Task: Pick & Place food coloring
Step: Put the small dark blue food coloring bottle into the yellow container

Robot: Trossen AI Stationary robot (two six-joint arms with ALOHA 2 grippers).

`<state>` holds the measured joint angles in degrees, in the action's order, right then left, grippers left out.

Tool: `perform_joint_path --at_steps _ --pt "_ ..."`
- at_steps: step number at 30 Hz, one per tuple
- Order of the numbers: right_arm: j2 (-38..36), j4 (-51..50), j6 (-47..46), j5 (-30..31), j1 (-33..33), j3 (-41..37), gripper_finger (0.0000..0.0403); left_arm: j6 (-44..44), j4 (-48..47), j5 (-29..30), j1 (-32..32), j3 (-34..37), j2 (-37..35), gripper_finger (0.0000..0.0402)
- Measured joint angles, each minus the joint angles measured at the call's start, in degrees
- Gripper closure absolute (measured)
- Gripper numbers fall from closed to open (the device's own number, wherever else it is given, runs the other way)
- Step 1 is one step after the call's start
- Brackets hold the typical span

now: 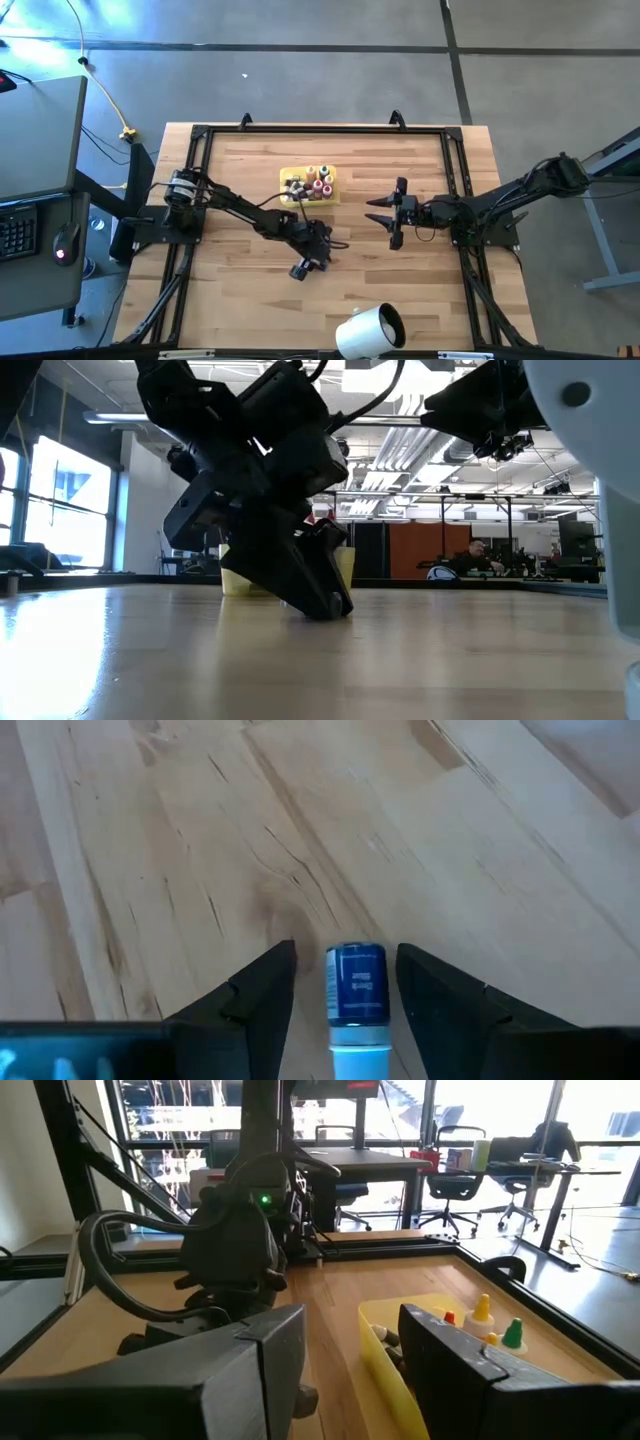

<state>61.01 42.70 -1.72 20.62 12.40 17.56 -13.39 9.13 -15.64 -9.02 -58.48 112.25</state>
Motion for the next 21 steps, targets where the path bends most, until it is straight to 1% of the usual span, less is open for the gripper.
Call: perform_joint_path --at_steps 3,10,13,16,18,21 --pt "0.0 0.0 0.0 0.0 0.0 0.0 0.0247 1.1 0.0 0.1 0.0 0.0 0.0 0.0239" --pt "0.0 0.0 0.0 0.0 0.0 0.0 0.0247 6.0 0.3 0.9 0.0 0.0 0.1 0.0304" --pt "0.0 0.0 0.0 0.0 0.0 0.0 0.0247 7.7 -0.2 1.5 0.0 0.0 -0.4 0.0323" --pt "0.0 0.0 0.0 0.0 0.0 0.0 0.0247 7.6 -1.7 1.9 0.0 0.3 -1.9 0.0331" --pt "0.0 0.0 0.0 0.0 0.0 0.0 0.0247 7.2 -2.9 3.6 0.0 0.3 -3.5 0.0329" --pt "0.0 0.0 0.0 0.0 0.0 0.0 0.0247 5.6 -7.2 9.2 0.0 0.3 -7.3 0.0323"
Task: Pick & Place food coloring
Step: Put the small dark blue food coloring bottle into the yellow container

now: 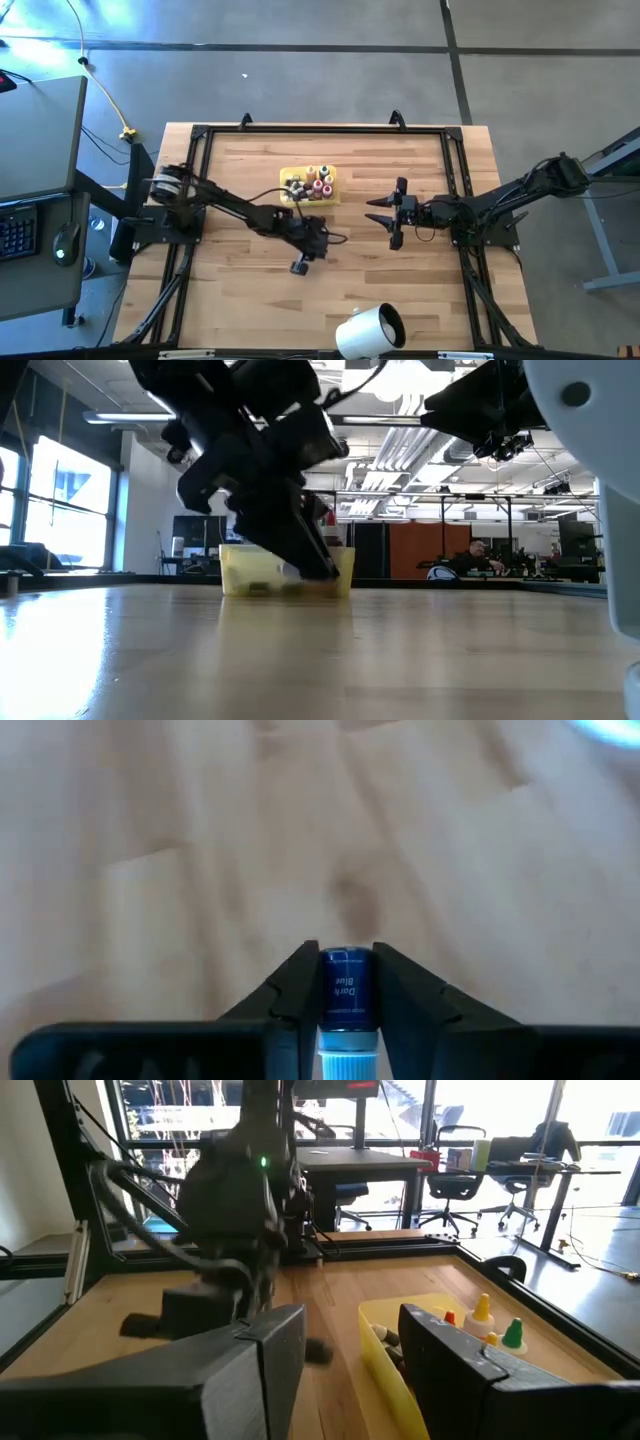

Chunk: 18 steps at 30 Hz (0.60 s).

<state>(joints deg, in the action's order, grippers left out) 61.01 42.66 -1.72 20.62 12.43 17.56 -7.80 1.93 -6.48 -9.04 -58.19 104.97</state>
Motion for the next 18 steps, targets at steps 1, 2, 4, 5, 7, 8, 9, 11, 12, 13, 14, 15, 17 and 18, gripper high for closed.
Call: perform_joint_path --at_steps 1,2,4,5,7,8,9,11,12,13,14,15,17,18 --pt "0.0 0.0 0.0 0.0 0.0 0.0 0.0247 -0.8 -2.1 2.5 0.0 0.0 -1.4 0.0322" --pt "0.0 0.0 0.0 0.0 0.0 0.0 0.0247 -1.5 -3.6 5.1 0.0 0.0 -2.6 0.0322" --pt "0.0 0.0 0.0 0.0 0.0 0.0 0.0247 -3.1 -8.1 11.3 0.0 0.0 -6.0 0.0322" --pt "0.0 0.0 0.0 0.0 0.0 0.0 0.0247 -4.0 -9.4 14.9 0.0 0.0 -7.7 0.0322" --pt "0.0 0.0 0.0 0.0 0.0 0.0 0.0247 -5.8 -12.1 22.4 0.0 -0.1 -11.0 0.0322" --pt "0.0 -0.1 0.1 0.0 0.0 0.0 0.0247 -6.7 -13.3 26.0 0.0 -0.1 -12.4 0.0322" --pt "0.0 -0.3 0.1 0.0 0.0 0.0 0.0247 -7.7 -14.4 29.3 0.0 -0.1 -13.7 0.0321" --pt "0.0 -0.7 0.1 0.0 0.0 0.0 0.0247 -9.8 -15.4 34.7 0.8 -0.1 -15.6 0.0321" --pt "0.0 -1.0 0.1 0.0 0.0 0.0 0.0247 -10.2 -16.5 36.5 1.3 -0.1 -16.5 0.0321" --pt "0.0 -1.3 0.2 0.0 0.0 0.0 0.0247 -10.0 -17.2 37.4 2.0 -0.1 -17.1 0.0321" --pt "0.0 -1.3 0.2 0.0 0.0 0.0 0.0247 -9.6 -17.4 37.4 3.2 -0.1 -17.5 0.0321" --pt "0.0 -1.3 0.2 0.0 0.0 0.0 0.0247 -8.9 -18.2 37.1 4.4 -0.1 -17.7 0.0321" --pt "0.0 -1.4 0.2 0.0 0.0 0.0 0.0247 -7.1 -19.9 36.0 7.2 -0.1 -17.7 0.0321" --pt "0.0 -1.4 0.2 0.0 0.0 0.0 0.0247 -5.7 -20.5 34.9 8.8 -0.1 -17.7 0.0321"
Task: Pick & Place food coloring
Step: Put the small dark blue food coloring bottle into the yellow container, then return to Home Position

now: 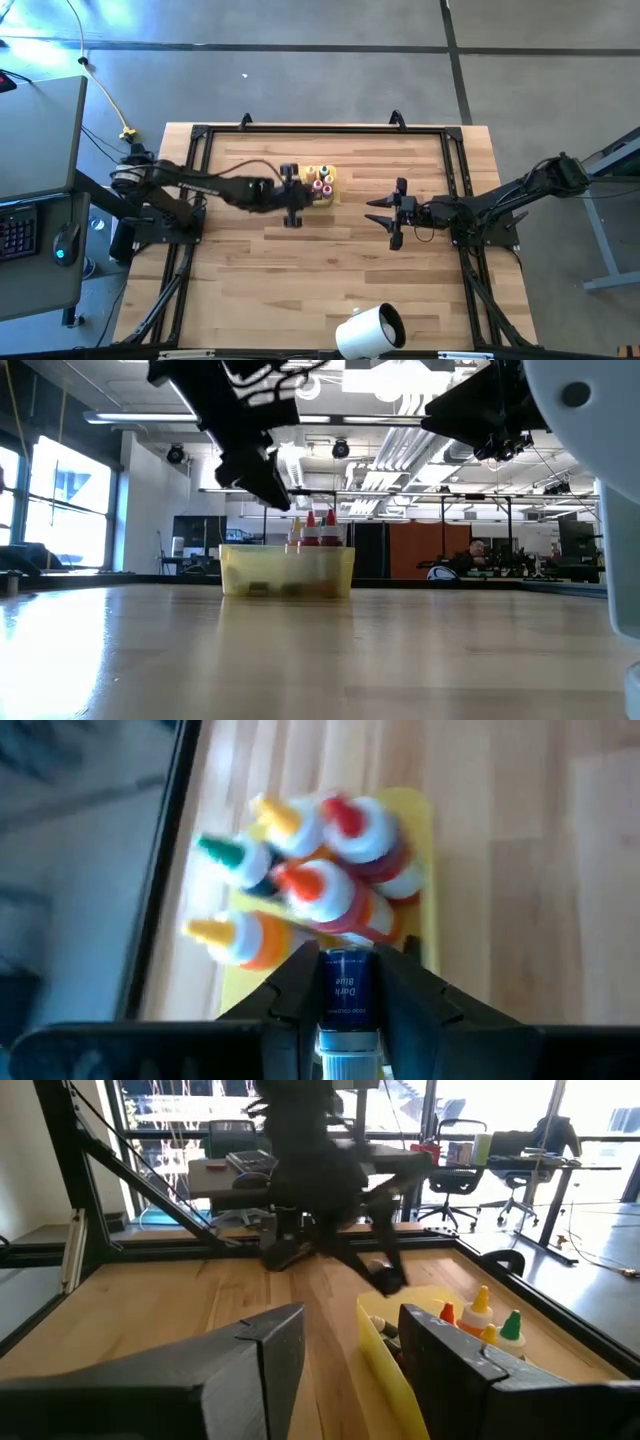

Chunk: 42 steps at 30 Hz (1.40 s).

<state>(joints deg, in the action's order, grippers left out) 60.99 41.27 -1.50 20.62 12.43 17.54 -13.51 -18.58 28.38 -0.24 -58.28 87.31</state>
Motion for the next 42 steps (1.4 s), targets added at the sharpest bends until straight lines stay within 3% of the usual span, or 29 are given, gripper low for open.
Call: perform_joint_path --at_steps 5,7,12,23,32,42 --pt "0.0 0.0 0.0 0.0 0.0 0.0 0.0247 8.4 -0.3 -13.2 7.9 0.0 1.2 0.0321" --pt "0.0 0.1 0.0 0.0 0.0 0.0 0.0247 9.3 0.0 -14.7 9.8 0.0 1.1 0.032" --pt "0.0 0.0 0.0 0.0 0.0 0.0 0.0247 9.8 0.2 -15.6 12.1 -0.1 1.0 0.0309" --pt "0.0 -0.1 0.0 0.0 0.0 0.0 0.0247 13.6 2.7 -13.9 11.9 -0.1 1.0 0.0197" --pt "0.0 -0.1 0.0 0.0 0.0 0.0 0.0247 15.3 12.8 -14.7 11.1 -0.4 1.0 0.0193" --pt "0.0 -0.4 0.0 0.0 0.0 0.0 0.0247 11.8 10.8 -14.8 6.0 -12.9 -0.1 0.0192"
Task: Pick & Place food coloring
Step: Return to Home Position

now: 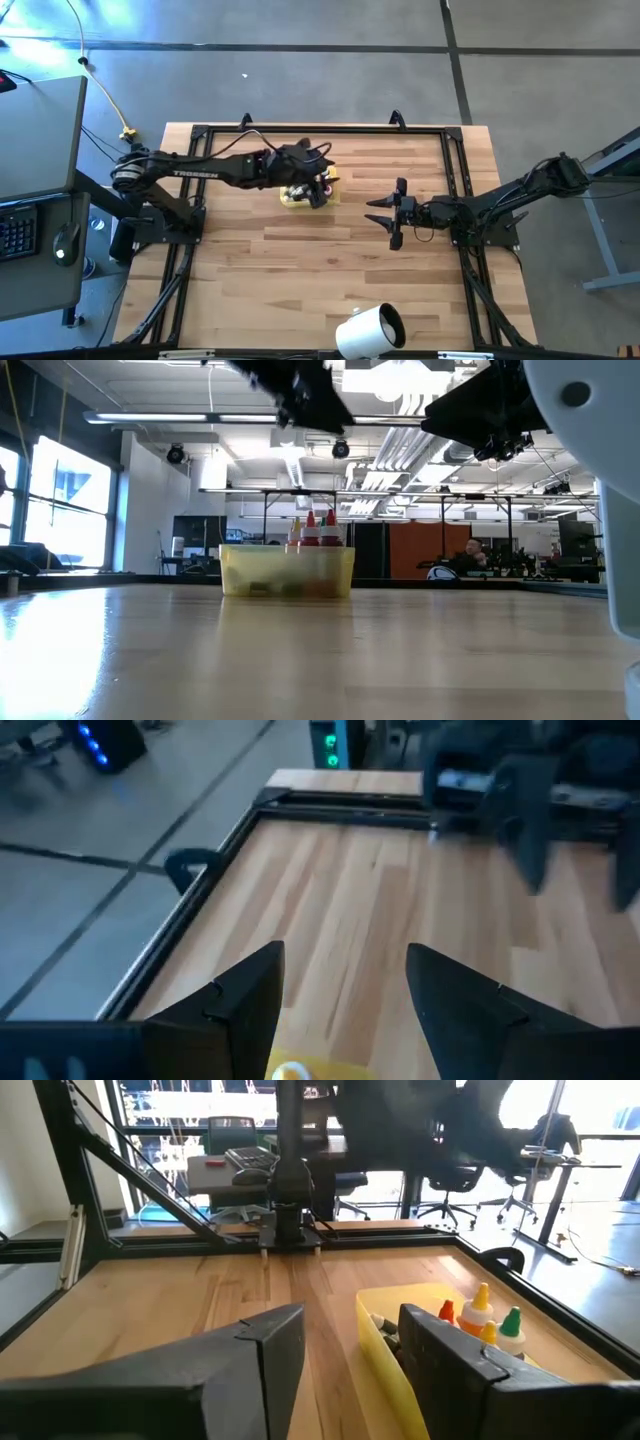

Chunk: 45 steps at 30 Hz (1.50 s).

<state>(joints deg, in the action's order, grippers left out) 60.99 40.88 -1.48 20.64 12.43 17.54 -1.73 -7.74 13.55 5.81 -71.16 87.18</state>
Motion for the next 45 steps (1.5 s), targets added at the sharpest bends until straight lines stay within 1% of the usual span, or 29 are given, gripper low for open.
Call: perform_joint_path --at_steps 1,5,8,10,12,14,17,20,23,27,31,33,35,37,42,43,45 --pt "0.0 0.0 0.0 0.0 0.0 0.0 0.0247 -0.3 -1.6 0.1 -0.4 -1.1 -0.1 0.0192" --pt "0.0 0.0 0.0 0.0 0.0 0.0 0.0247 -0.4 -13.3 0.3 -1.6 -4.8 0.1 0.0192" --pt "0.0 0.0 0.0 0.0 0.0 0.0 0.0247 2.4 -19.8 0.9 -2.1 -7.5 -1.0 0.0192" --pt "0.0 0.0 0.0 0.0 0.0 0.0 0.0247 3.8 -23.1 1.4 -2.9 -7.9 -1.9 0.0192" --pt "0.0 0.0 0.0 0.0 0.0 0.0 0.0247 4.4 -26.9 3.6 -4.1 -7.7 -3.0 0.0192" --pt "0.0 -0.3 0.0 0.0 0.0 0.0 0.0247 5.8 -29.6 7.2 -5.9 -7.7 -4.3 0.0192" --pt "0.0 -0.6 0.0 0.0 0.0 0.0 0.0247 8.2 -33.9 12.8 -9.1 -6.1 -7.2 0.0192" --pt "0.0 -0.2 0.0 0.0 0.0 0.0 0.0247 11.9 -36.2 16.1 -12.2 -2.9 -10.3 0.0192" --pt "0.0 0.5 0.0 0.0 0.0 0.0 0.0247 15.6 -35.9 18.5 -15.3 2.0 -14.2 0.0192" --pt "0.0 1.0 1.9 1.6 0.0 0.0 0.0247 22.2 -32.3 20.6 -19.3 9.5 -18.1 0.0192" --pt "0.0 1.5 4.7 4.6 0.0 0.0 0.0247 23.2 -20.1 20.6 -22.2 18.0 -19.9 0.0192" --pt "0.0 2.4 5.0 5.8 0.0 0.0 0.0247 22.9 -12.6 19.1 -22.7 21.6 -19.7 0.0192" --pt "0.0 3.0 5.0 6.0 0.0 0.0 0.0247 21.3 -7.9 17.2 -22.7 24.7 -19.7 0.0192" --pt "0.0 3.4 3.7 5.7 0.0 0.0 0.0247 20.1 -1.1 14.9 -22.7 27.6 -18.9 0.0192" --pt "0.0 2.5 -3.0 5.4 0.0 0.0 0.0247 19.5 11.9 10.2 -22.7 34.2 -17.0 0.0192" --pt "0.0 2.0 -4.4 4.7 -0.1 0.0 0.0247 19.3 13.8 9.9 -22.7 34.9 -16.8 0.0192" --pt "0.0 0.7 -6.4 2.6 -0.1 0.0 0.0247 18.5 13.7 9.9 -22.7 36.1 -16.7 0.0192"
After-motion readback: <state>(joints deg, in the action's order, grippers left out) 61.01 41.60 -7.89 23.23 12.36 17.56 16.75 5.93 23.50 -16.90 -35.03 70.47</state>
